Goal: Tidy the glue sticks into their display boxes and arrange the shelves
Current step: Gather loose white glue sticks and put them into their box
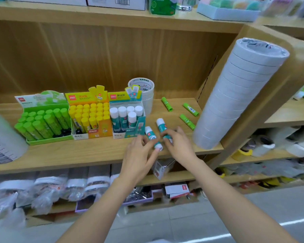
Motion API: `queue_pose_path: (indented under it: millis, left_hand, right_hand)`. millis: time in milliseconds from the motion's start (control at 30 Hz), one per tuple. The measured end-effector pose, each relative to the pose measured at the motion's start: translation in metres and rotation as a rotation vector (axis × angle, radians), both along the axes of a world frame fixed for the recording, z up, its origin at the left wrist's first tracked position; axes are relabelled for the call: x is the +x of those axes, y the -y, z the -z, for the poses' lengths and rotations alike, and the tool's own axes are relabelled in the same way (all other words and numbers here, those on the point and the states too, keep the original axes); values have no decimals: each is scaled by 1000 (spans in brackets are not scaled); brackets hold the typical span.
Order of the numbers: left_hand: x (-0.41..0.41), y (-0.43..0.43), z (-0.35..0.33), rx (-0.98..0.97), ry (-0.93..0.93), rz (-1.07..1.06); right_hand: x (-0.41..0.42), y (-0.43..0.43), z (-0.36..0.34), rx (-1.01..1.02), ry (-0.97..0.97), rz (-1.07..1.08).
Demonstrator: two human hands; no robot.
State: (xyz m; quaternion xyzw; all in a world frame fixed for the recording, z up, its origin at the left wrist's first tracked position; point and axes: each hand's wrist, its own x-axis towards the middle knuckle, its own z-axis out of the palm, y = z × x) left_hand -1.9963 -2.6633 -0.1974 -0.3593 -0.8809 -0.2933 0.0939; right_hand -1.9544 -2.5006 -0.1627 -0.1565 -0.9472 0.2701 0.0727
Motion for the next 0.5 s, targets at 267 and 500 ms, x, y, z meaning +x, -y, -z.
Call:
queue_pose_path:
  millis: [267, 500]
  left_hand:
    - [6, -18, -14, -117, 95, -276]
    - [4, 0, -25, -5, 327, -354]
  right_hand:
    - [0, -9, -2, 56, 164, -52]
    - [-3, 0, -7, -107, 188, -28]
